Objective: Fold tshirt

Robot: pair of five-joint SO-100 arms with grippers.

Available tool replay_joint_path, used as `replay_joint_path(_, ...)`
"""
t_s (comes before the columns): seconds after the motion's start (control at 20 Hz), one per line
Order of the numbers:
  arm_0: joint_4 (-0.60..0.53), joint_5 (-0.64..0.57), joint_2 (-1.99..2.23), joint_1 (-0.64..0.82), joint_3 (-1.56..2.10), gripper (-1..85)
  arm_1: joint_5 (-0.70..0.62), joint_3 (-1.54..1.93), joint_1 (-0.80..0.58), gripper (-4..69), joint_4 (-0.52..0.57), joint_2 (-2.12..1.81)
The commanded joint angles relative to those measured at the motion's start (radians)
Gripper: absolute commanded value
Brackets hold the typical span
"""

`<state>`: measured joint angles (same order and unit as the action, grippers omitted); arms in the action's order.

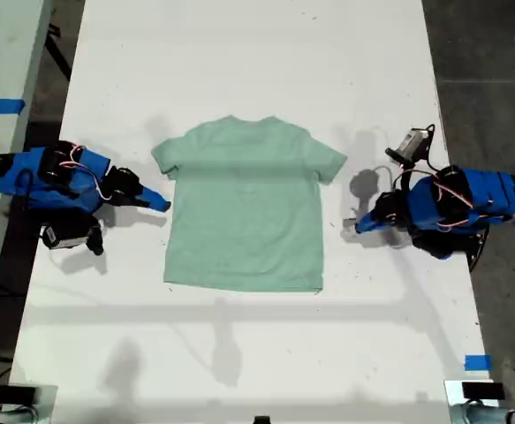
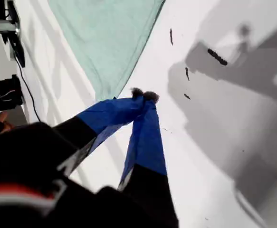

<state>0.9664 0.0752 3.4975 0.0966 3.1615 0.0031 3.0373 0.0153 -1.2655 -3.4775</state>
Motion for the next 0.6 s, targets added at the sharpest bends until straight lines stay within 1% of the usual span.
replay_joint_path(0.0,-0.074,-0.018,0.055,0.049,-0.052,0.1,-0.054,-0.135,-0.041,-0.6,-0.021,0.028)
replay_joint_path(0.15,-0.067,-0.017,-0.253,0.075,-0.232,0.1,-0.143,-0.328,-0.121,-0.6,-0.054,0.273)
replay_joint_path(0.25,0.005,-0.049,-0.442,0.109,-0.411,0.1,-0.236,-0.476,-0.198,-0.6,-0.097,0.428)
replay_joint_path(0.4,0.216,-0.166,-0.733,0.218,-0.727,0.1,-0.431,-0.719,-0.364,-0.6,-0.195,0.684)
replay_joint_path(0.55,0.459,-0.318,-0.988,0.364,-1.031,0.1,-0.632,-0.973,-0.511,-0.2,-0.290,0.946)
